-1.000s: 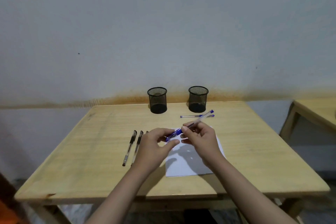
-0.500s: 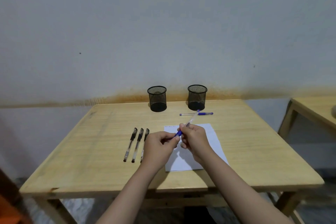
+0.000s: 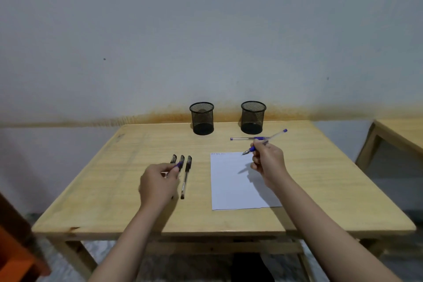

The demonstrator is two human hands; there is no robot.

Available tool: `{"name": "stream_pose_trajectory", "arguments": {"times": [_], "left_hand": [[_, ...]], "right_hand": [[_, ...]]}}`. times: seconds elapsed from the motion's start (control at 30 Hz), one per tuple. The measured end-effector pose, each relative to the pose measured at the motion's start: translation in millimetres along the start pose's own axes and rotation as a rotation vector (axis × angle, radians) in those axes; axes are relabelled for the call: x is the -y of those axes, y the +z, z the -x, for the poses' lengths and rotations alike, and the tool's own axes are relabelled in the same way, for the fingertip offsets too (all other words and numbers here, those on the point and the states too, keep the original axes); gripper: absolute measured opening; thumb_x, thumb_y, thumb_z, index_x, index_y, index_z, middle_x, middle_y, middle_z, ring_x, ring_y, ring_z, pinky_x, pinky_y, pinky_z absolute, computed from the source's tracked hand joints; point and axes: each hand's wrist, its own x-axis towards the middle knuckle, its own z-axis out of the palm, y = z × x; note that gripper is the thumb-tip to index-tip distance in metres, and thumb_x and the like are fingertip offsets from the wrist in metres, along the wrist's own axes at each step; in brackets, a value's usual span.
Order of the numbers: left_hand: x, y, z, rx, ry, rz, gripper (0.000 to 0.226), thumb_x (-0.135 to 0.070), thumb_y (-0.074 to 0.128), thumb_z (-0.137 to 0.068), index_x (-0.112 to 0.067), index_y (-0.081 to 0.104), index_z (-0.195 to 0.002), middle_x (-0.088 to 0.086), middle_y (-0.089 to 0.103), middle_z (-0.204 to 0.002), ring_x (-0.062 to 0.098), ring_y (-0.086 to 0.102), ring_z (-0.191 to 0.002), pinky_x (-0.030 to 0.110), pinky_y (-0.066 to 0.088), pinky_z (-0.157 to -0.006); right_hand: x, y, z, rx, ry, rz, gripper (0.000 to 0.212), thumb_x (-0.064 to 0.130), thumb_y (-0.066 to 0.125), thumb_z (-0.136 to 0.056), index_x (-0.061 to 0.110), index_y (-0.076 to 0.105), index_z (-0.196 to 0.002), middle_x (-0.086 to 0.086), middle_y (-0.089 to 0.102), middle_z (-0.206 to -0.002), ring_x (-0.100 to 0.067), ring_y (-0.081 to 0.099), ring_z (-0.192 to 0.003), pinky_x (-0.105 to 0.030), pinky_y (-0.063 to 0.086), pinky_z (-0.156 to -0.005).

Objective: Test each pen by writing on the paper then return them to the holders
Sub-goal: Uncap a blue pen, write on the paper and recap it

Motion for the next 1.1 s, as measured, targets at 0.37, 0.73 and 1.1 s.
{"name": "stream_pose_trajectory", "arguments": {"times": [0.37, 0.73, 1.1], "left_hand": [[53.3, -9.0, -36.7, -0.083, -0.167, -0.235, 0.018, -0.026, 0.067, -0.084, -0.019, 0.073, -0.099, 0.003, 0.072, -0.102, 0.027, 0.058, -0.103, 0.042, 0.029, -0.094], [17.7, 16.7, -29.5, -0.072, -0.041, -0.188, 0.031, -0.035, 0.063, -0.082, -0.021, 0.063, -0.11, 0.003, 0.062, -0.113, 0.026, 0.055, -0.109, 0.051, 0.038, -0.097], [-14.0, 109.6, -6.3, 0.522, 0.375, -0.506, 0.06, -0.051, 0.034, -0.093, -0.023, 0.024, -0.145, 0.003, 0.012, -0.158, 0.024, 0.008, -0.144, 0.05, 0.005, -0.117]], "right_hand": [[-14.0, 6.7, 2.6, 0.03, 0.049, 0.074, 0.024, 0.017, 0.055, -0.095, 0.005, 0.056, -0.073, -0.002, 0.04, -0.056, -0.013, 0.03, -0.046, -0.026, 0.027, -0.044], [-15.4, -5.3, -12.7, -0.007, 0.008, 0.084, 0.023, 0.021, 0.061, -0.092, 0.005, 0.058, -0.076, -0.005, 0.046, -0.059, -0.014, 0.041, -0.046, -0.027, 0.038, -0.046], [-15.1, 3.7, -50.6, -0.064, -0.117, 0.178, 0.014, 0.019, 0.069, -0.086, 0.006, 0.066, -0.086, -0.007, 0.065, -0.074, -0.014, 0.064, -0.065, -0.027, 0.056, -0.06]]}}
